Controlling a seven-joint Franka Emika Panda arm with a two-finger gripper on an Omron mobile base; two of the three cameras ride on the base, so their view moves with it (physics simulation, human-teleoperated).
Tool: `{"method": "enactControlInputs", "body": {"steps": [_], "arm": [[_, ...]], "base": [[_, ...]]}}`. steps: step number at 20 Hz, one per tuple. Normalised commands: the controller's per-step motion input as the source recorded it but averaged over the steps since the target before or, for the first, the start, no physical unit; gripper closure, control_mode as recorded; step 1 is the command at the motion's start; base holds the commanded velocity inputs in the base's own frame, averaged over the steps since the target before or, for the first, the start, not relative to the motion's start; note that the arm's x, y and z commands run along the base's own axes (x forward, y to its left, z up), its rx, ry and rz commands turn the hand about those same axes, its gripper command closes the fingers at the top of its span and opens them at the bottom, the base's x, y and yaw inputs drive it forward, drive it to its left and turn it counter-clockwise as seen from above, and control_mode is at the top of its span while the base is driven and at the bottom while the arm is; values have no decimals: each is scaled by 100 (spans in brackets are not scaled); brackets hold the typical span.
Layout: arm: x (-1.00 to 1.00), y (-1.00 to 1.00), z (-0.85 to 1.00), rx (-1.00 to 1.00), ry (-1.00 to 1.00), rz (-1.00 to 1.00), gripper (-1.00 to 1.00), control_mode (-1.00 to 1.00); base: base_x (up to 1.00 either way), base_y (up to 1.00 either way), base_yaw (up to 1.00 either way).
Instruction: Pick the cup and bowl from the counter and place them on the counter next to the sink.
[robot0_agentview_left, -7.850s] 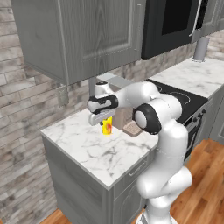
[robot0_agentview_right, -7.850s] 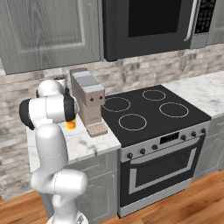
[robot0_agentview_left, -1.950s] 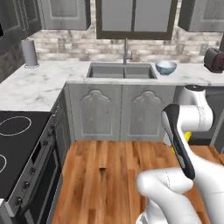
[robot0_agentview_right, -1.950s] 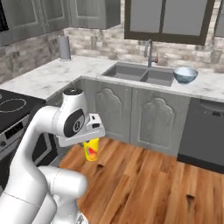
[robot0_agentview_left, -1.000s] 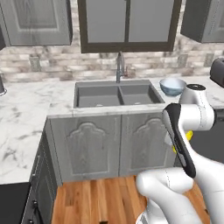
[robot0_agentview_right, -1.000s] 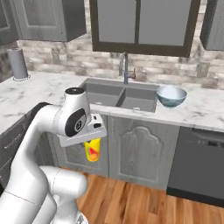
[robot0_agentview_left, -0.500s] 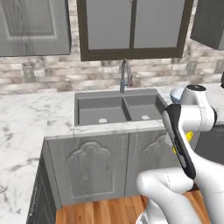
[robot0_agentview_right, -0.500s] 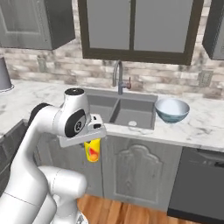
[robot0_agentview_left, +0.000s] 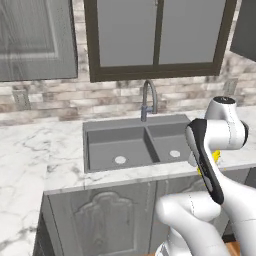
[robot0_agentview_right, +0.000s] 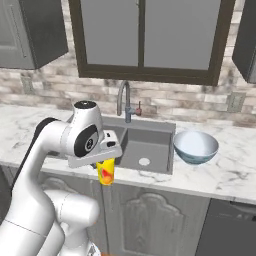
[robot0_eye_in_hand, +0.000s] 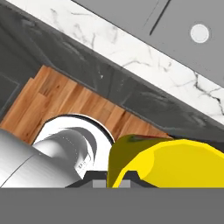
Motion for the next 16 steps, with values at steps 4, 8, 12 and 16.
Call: {"method": "enactControlInputs", "body": {"steps": [4,8,12,16], "arm": [[0,0,0,0,0,0,100,100],[0,0,0,0,0,0,100,100],[0,0,0,0,0,0,100,100],[0,0,0,0,0,0,100,100]], "base": [[63,23,-10],[28,9,-14],[9,1,-14],[18,9,-15]]}}
